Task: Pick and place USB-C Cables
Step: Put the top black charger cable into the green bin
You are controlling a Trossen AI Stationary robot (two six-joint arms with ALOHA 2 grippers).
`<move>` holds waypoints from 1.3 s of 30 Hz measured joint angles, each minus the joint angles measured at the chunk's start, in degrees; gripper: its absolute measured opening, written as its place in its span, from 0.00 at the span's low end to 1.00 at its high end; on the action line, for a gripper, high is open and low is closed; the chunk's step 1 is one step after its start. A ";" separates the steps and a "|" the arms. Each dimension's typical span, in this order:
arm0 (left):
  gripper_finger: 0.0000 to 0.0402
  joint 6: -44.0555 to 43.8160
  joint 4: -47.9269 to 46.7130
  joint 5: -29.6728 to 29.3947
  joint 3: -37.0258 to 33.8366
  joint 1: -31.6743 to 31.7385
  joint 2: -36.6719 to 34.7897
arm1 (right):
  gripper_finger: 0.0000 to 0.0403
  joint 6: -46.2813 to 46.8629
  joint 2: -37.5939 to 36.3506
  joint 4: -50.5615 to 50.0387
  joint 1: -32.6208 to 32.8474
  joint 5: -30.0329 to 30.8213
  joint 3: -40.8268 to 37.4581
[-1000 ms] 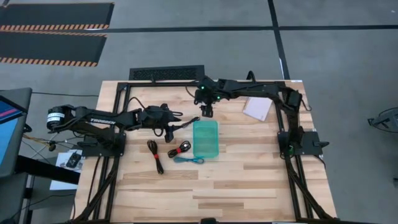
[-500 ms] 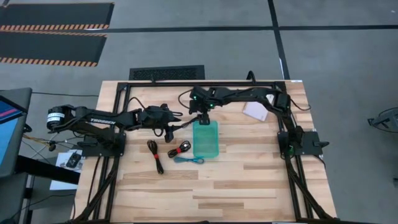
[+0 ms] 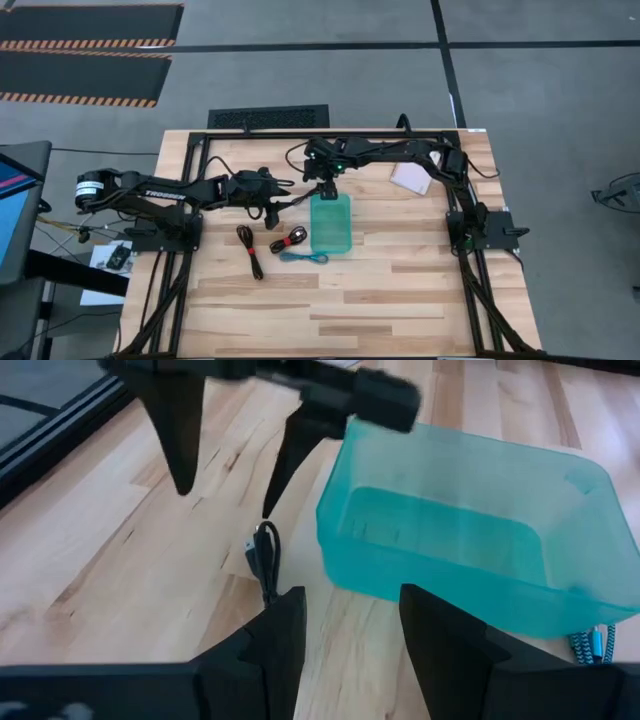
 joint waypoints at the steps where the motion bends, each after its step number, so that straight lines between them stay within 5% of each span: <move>1: 0.38 -0.10 -0.38 0.00 0.00 0.00 0.00 | 0.70 0.19 0.00 -0.86 0.34 0.03 0.64; 15: 0.35 2.24 0.39 1.11 0.00 8.74 0.34 | 0.70 1.88 -0.09 -28.95 2.80 0.17 26.46; 22: 0.36 4.83 12.19 2.55 0.00 7.87 11.15 | 0.70 6.22 -0.22 -43.11 2.78 0.20 40.86; 26: 0.39 4.85 15.27 -0.62 -0.04 7.99 17.27 | 0.70 8.36 -4.85 -43.93 2.98 0.29 38.56; 35: 0.41 4.82 26.95 2.79 0.00 5.46 28.29 | 0.70 11.18 -10.74 -44.58 4.19 0.46 38.50; 39: 0.41 4.80 29.41 -2.45 0.00 4.22 32.34 | 0.70 12.37 -11.59 -44.57 4.69 0.46 38.50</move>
